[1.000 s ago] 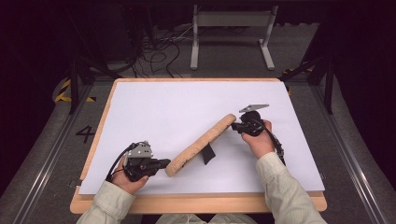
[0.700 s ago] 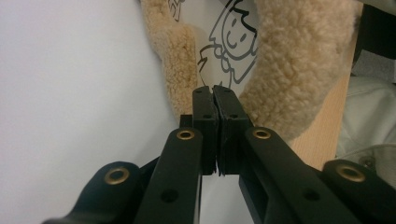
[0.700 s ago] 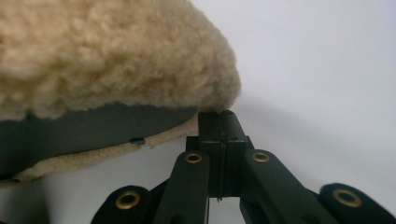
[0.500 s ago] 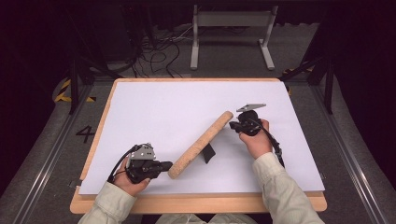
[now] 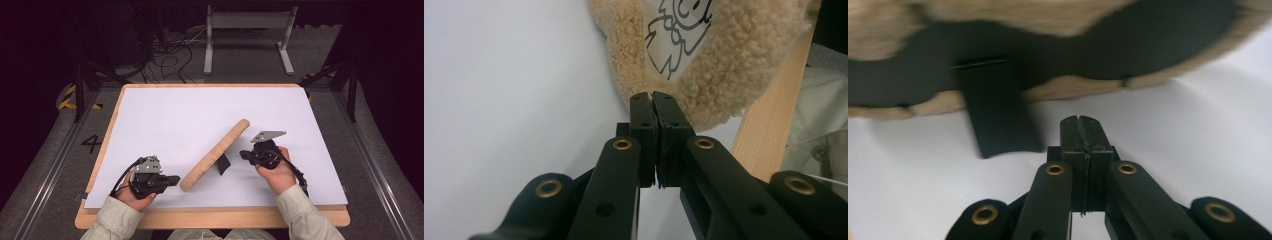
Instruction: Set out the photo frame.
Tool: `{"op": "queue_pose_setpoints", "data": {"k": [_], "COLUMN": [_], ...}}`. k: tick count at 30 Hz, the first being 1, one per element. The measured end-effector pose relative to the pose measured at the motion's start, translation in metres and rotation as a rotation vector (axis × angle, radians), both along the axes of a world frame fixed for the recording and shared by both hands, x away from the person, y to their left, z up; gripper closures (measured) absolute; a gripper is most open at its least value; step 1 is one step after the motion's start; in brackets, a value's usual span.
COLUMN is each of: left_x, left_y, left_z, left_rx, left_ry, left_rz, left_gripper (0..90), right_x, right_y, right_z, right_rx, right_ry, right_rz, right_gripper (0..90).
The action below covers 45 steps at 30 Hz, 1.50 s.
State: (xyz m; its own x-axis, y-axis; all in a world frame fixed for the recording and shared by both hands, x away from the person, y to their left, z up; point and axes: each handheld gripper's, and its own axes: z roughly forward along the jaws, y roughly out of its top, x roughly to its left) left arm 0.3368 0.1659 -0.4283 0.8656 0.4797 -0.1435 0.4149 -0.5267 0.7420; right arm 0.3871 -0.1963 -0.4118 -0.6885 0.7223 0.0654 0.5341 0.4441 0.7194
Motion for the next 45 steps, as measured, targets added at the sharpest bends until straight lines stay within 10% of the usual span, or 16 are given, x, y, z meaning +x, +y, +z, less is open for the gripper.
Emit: {"op": "queue_pose_setpoints", "data": {"k": [14,26,45], "left_x": [0.0,0.001,0.002], "left_y": [0.0,-0.003,-0.003], "left_z": [-0.002,-0.003,-0.004], "left_rx": [-0.001,0.001,0.001], "left_ry": [0.009,0.007,0.016], "left_rz": [-0.01,-0.032,-0.034], "left_gripper": [87.3,85.7,83.5], "right_x": [-0.032,-0.032,-0.03], "right_y": [0.059,0.073,0.063], "right_z": [-0.014,-0.039,-0.038], "right_rx": [-0.003,-0.004,-0.062], "right_ry": [0.003,-0.025,-0.057], "right_rz": [0.144,0.045,-0.01], "right_gripper": [90.0,90.0,90.0]}}
